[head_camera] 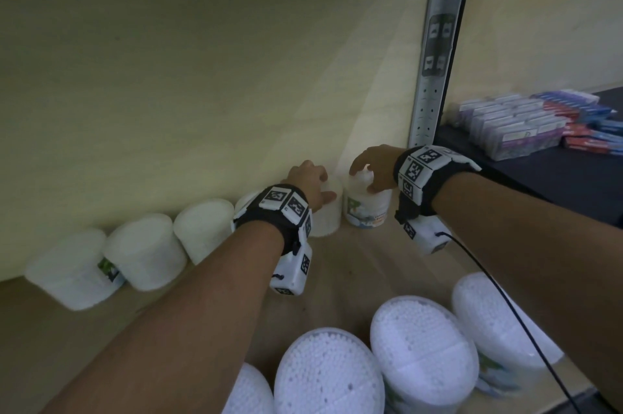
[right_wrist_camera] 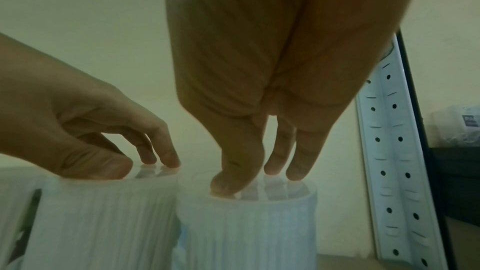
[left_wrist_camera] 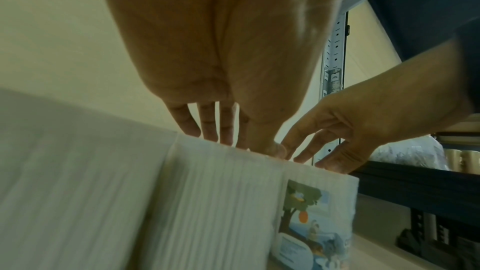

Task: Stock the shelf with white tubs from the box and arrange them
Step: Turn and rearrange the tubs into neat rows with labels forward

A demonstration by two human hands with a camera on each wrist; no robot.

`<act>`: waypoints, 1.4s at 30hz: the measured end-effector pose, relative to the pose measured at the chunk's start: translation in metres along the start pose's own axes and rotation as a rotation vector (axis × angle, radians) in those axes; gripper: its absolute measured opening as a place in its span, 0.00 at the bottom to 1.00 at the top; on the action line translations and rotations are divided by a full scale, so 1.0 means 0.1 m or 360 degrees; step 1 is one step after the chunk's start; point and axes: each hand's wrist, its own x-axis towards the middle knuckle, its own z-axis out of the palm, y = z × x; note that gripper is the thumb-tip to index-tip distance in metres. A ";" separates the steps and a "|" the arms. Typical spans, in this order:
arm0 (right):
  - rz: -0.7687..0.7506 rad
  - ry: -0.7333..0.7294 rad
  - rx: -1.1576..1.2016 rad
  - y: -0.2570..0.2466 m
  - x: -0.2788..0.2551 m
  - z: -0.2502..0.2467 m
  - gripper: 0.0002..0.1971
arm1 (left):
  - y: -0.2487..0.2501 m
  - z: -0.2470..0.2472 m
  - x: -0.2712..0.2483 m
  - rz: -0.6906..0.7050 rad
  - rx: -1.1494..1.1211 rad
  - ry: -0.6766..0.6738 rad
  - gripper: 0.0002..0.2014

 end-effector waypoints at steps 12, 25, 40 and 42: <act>0.0022 0.0060 -0.0003 0.00 0.08 0.05 0.28 | -0.01 -0.04 -0.01 0.0034 0.0055 -0.0048 0.25; 0.0016 0.0067 0.0065 0.01 0.10 0.05 0.26 | -0.01 -0.17 -0.07 0.0167 0.0068 -0.0202 0.24; 0.0027 0.0042 -0.0043 -0.01 0.13 0.02 0.28 | 0.08 -0.09 0.00 -0.0195 0.0084 0.0084 0.34; 0.0036 0.0033 -0.0022 -0.01 0.15 0.01 0.29 | 0.10 -0.05 0.00 -0.0188 0.0176 0.0052 0.34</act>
